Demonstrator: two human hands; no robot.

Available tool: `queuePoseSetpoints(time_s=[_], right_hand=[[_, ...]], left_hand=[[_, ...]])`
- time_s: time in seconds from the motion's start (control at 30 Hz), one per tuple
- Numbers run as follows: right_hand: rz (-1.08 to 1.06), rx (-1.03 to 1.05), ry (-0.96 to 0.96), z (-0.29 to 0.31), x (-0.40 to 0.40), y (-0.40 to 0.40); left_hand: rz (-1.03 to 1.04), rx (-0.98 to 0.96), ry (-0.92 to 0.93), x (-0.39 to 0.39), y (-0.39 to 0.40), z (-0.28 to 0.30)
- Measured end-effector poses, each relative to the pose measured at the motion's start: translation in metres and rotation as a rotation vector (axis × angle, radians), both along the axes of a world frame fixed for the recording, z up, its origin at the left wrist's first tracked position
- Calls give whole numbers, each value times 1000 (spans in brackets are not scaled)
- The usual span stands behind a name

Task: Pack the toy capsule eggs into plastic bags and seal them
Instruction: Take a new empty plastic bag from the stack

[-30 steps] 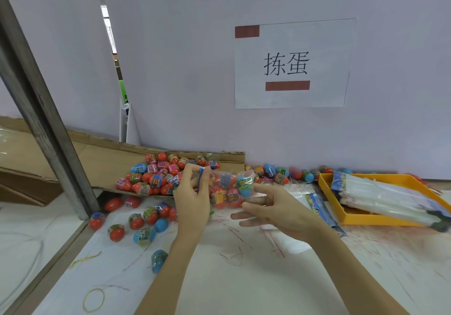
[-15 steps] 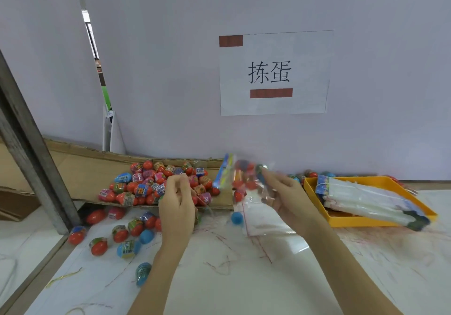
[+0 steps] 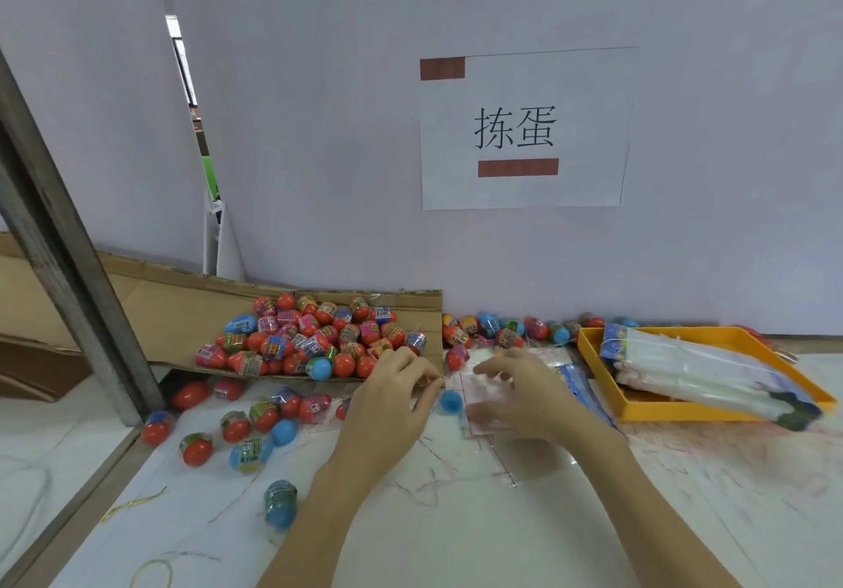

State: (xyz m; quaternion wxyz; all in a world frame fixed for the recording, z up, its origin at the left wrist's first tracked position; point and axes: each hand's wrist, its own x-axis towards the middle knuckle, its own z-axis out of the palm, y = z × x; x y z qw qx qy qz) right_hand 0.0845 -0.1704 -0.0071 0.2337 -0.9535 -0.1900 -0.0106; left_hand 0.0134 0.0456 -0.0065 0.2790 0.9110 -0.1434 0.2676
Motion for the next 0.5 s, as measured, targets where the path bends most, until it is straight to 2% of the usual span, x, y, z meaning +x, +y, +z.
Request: queuePoseSetpoints(time_s=[0.2, 0.27, 0.4, 0.5], right_hand=[[-4, -4, -146, -10, 6, 4], [-34, 67, -193, -8, 3, 5], [-86, 540, -373, 10, -10, 10], [83, 981, -127, 28, -21, 13]], left_hand=[[16, -9, 28, 2, 1, -2], [13, -33, 30, 2, 1, -2], [-9, -202, 46, 4, -2, -3], [-98, -455, 173, 1, -7, 2]])
